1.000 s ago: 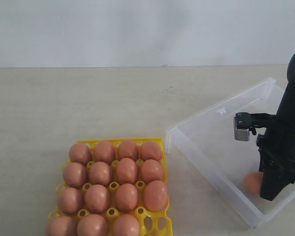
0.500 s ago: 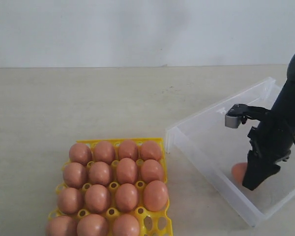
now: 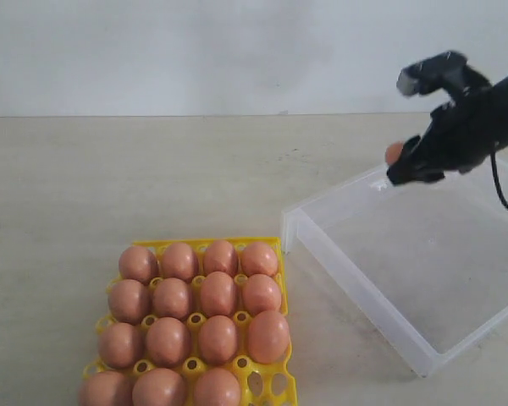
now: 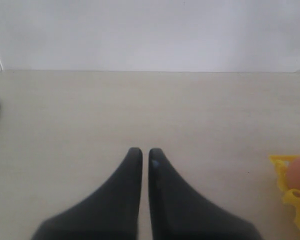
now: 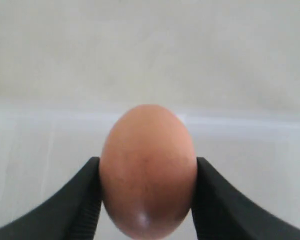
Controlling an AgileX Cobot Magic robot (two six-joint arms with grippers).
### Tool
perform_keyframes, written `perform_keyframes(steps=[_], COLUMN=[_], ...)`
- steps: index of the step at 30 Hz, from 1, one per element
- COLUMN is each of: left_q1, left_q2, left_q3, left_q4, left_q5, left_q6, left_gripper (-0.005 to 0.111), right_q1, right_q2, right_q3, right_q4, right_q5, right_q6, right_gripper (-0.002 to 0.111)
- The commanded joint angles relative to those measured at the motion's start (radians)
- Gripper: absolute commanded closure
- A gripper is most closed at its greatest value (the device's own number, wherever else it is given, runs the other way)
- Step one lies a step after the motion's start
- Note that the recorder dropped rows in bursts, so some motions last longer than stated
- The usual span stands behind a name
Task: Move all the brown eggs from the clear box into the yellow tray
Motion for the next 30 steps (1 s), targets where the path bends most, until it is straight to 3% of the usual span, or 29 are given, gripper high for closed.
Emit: perform_keyframes(steps=[1,5,10,13,15,17,19,20,21,22,23,25,30], left_q1=[0.003,0.003,0.003,0.003,0.003,0.003,0.003,0.003,0.003,0.003,0.003,0.003,0.003], left_q2=[-0.002,-0.002,-0.002,-0.002,-0.002,-0.002,-0.002,-0.002,-0.002,-0.002,-0.002,-0.002,-0.002], left_q3=[-0.001,-0.001,-0.001,-0.001,-0.001,-0.001,-0.001,-0.001,-0.001,-0.001,-0.001,-0.001,-0.001], left_q4=[-0.005,-0.005,-0.005,-0.005,-0.005,-0.005,-0.005,-0.005,-0.005,-0.005,-0.005,-0.005,-0.005], left_q5=[-0.004,-0.004,-0.004,-0.004,-0.004,-0.004,-0.004,-0.004,-0.004,-0.004,-0.004,-0.004,-0.004], left_q6=[0.007,0.007,0.007,0.007,0.007,0.007,0.007,0.007,0.007,0.007,0.007,0.007,0.007], left_gripper=[0.103,0.103,0.103,0.103,0.103,0.103,0.103,0.103,0.103,0.103,0.103,0.103,0.103], right_q1=[0.001,0.001,0.001,-0.001,-0.001,0.001,0.001,0.001,0.001,0.001,0.001,0.030,0.305], right_q2=[-0.112,-0.135,-0.109,-0.100,-0.100,-0.102,-0.139,-0.180,-0.199,-0.229,-0.258,-0.318,-0.484], right_q3=[0.000,0.000,0.000,0.000,0.000,0.000,0.000,0.000,0.000,0.008,0.040,0.154,0.521], right_q4=[0.144,0.263,0.221,0.030,-0.276,-0.526,-0.694,-0.846,-0.956,-1.229,-1.402,-1.487,-1.324], right_q5=[-0.335,-0.697,-1.132,-1.280,-1.355,-1.462,-1.378,-1.242,-1.186,-1.153,-1.258,-1.448,-1.317], right_q6=[0.004,0.015,0.149,0.189,0.207,0.395,0.773,1.104,1.282,1.631,1.834,1.926,1.780], right_gripper=[0.109,0.109,0.109,0.109,0.109,0.109,0.109,0.109,0.109,0.109,0.109,0.109,0.109])
